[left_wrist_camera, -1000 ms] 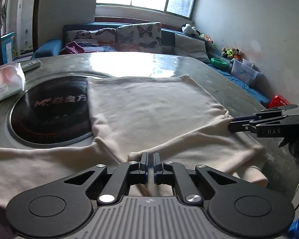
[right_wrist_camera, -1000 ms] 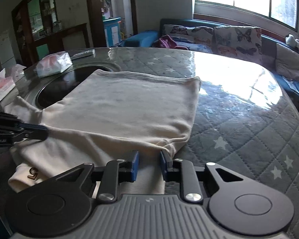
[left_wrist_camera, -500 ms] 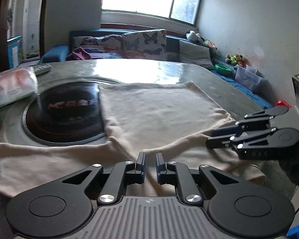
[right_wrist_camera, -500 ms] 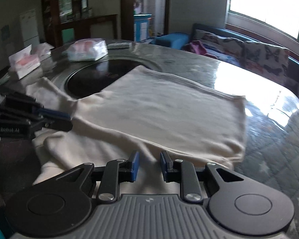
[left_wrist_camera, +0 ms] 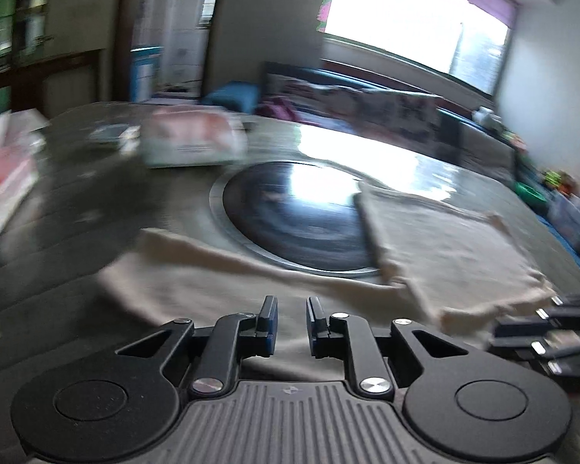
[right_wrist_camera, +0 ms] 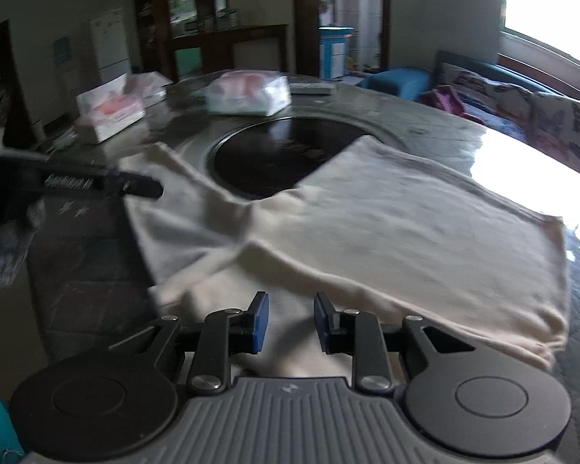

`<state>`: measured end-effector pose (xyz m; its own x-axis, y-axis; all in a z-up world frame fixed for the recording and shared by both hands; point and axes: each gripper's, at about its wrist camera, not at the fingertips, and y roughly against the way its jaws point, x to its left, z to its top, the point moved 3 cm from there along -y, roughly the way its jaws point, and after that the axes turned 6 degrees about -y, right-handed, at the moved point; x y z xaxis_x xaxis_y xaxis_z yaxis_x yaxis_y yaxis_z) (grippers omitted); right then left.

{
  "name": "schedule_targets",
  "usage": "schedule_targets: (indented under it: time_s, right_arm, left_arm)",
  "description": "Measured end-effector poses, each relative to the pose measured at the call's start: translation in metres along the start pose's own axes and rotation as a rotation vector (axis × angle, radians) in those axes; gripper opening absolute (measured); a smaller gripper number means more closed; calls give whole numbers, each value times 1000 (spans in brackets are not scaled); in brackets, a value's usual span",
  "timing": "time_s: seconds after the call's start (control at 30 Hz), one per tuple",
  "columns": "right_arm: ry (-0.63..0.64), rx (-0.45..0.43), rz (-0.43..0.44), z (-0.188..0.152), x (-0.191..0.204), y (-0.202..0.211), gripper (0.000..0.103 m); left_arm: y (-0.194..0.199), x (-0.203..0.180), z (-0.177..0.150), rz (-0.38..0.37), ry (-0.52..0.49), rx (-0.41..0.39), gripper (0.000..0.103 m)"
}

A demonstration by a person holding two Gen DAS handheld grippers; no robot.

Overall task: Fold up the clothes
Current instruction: 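Grasp the opposite side with the left gripper and fold it over the body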

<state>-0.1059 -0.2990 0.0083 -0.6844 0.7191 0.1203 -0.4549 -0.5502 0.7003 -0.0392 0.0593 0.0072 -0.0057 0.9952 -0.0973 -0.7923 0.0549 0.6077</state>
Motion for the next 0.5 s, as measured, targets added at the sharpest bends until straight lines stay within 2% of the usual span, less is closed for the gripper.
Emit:
schedule_targets:
  time_s: [0.13,0.23,0.27,0.5]
  right_arm:
    - [40,5,47,0,19,-2,25]
    - [54,13,67,0,27,-3,25]
    - [55,15,68,-1,28,-4,25]
    - [48,-20,45,7,23,8,26]
  left_arm:
    - [6,25,-1,81,77,-5,18]
    - [9,38,-3,140,112,-16,25]
    - [9,42,-4,164,123,-16,28]
    - [1,69,-4,277,219,4,33]
